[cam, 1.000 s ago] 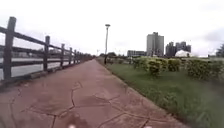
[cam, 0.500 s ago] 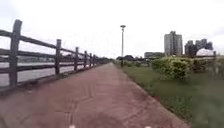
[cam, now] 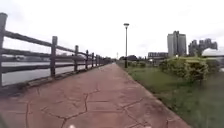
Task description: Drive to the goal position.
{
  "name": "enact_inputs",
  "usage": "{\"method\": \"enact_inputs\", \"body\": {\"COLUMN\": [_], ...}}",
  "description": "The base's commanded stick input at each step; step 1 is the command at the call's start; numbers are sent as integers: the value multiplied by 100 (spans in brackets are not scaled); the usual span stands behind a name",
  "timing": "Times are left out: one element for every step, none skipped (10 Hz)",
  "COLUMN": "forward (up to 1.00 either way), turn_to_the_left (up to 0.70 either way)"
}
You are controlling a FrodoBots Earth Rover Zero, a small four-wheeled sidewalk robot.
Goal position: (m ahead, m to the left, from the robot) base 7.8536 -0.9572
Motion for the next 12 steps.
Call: {"method": "enact_inputs", "body": {"forward": [100, 100, 100, 100, 100, 100, 100, 100, 100, 100, 100, 100], "turn_to_the_left": [-17, -24, -26, -6, 0, 0, 0, 0, 0, 0, 0, 0]}}
